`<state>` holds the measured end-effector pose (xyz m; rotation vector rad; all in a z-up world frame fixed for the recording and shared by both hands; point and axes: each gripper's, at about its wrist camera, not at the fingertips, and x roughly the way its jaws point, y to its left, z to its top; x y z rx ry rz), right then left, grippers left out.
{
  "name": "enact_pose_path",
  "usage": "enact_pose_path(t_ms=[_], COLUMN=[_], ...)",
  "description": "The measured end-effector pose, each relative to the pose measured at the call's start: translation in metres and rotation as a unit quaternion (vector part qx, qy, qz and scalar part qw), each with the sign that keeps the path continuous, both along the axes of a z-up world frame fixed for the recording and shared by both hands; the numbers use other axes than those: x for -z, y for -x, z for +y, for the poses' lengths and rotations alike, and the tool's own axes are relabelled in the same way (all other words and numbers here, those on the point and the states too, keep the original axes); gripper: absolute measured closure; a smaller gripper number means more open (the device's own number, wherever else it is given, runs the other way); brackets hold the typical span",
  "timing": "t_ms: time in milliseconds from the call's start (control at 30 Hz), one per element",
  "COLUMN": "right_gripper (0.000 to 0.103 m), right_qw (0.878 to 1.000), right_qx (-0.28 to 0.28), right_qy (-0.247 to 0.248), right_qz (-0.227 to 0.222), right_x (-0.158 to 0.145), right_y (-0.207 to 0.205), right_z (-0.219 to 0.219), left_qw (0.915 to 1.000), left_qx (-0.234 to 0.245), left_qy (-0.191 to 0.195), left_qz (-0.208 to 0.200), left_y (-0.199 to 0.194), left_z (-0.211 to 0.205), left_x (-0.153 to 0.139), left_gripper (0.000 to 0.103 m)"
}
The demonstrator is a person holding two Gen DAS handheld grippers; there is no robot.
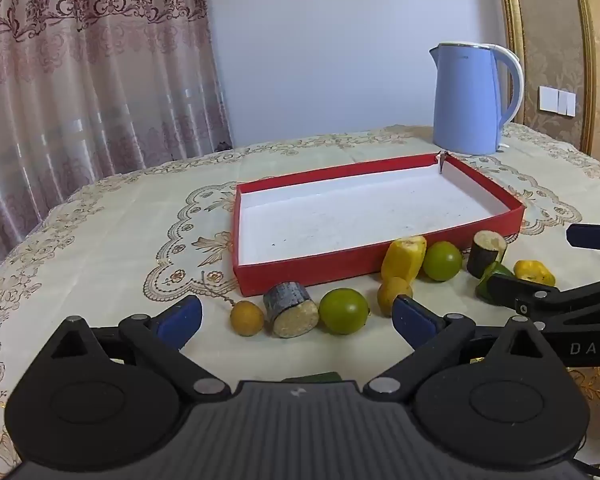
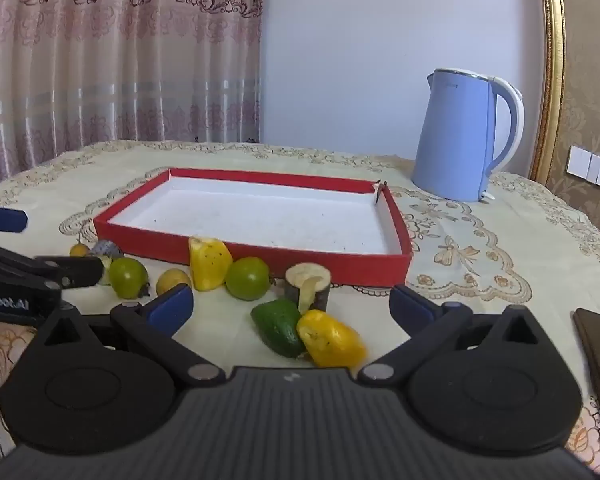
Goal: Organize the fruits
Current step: 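Move the left tool toward the green cucumber chunk on the table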
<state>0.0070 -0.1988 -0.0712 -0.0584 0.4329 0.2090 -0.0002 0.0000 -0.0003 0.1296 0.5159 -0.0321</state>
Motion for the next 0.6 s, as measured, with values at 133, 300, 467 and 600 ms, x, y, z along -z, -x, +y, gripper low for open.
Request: enact_pose_path(t_ms=[133, 300, 467, 600], right_gripper=[0.0, 0.0, 0.0, 0.0], right_qw=[1.0, 1.0, 1.0, 1.0], right_qx=[0.005, 0.006, 0.013, 0.01], right_qy=[-0.018, -0.023, -0.015, -0.014], right_qz=[-0.002, 0.0, -0.004, -0.009], right_x=[0.0, 0.003, 0.007, 0.004], right_y=[0.004, 0.004, 0.007, 0.012], right_z=[-0.004, -0.006, -0.007, -0.007], left_qw=[1.0, 0.9996, 0.9992, 0.9989], left_qx=[-0.003, -0.013, -0.028, -0.035], left_qy=[-0.003, 0.002, -0.004, -0.002], left_qz=[0.001, 0.025, 0.028, 0.029], left_y=[0.004, -0.001, -0.005, -0.005], left_z=[0.002, 0.004, -0.001, 0.001], left_x=[0.003, 0.003, 0.007, 0.009], left_gripper=[0.001, 0.001, 0.001, 0.001])
